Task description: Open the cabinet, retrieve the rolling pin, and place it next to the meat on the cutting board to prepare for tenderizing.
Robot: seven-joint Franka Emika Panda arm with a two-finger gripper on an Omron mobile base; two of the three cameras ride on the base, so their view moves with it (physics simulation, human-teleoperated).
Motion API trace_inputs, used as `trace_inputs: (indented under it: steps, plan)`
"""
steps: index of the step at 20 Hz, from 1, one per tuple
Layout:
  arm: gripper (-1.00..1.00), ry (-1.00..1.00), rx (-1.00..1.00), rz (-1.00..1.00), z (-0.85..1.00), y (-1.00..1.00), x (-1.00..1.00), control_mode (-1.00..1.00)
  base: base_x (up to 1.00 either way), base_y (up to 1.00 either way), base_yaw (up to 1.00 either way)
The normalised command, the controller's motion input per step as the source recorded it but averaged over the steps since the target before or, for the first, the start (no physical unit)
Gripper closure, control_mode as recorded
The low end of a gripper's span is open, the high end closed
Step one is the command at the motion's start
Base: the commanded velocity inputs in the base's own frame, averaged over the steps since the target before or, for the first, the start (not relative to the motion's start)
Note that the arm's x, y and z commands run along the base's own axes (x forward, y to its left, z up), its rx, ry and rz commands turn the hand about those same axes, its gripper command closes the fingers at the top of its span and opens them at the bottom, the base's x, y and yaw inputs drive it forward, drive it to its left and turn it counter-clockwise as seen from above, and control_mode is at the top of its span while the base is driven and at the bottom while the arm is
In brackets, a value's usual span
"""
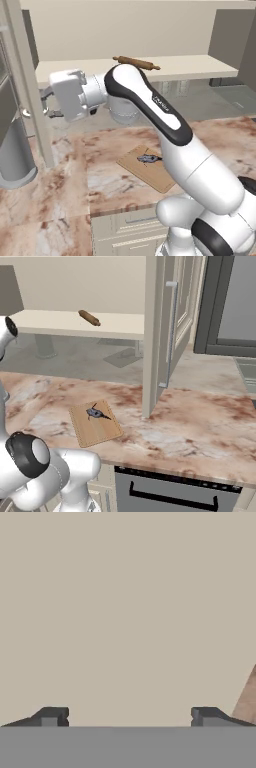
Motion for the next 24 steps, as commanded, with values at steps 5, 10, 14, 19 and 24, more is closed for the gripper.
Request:
trace_inputs:
  steps: [5,10,14,19,24]
  plan:
    - [-1.0,-0.12,-0.06,-0.03,0.0,-0.11,-0.21,-1.0,0.0,0.0,0.0]
    - [-1.0,-0.13,-0.04,-0.03,0.0,-0.22,-0.22,-1.0,0.0,0.0,0.0]
    - [-1.0,-0.12,-0.02,-0.03,0.0,-0.28,-0.17,-1.0,0.0,0.0,0.0]
    - [-1.0,-0.1,-0.01,-0.02,0.0,-0.31,-0.01,-1.0,0.0,0.0,0.0]
    - [-1.0,-0.09,-0.01,-0.01,0.02,-0.38,0.0,-1.0,0.0,0.0,0.0]
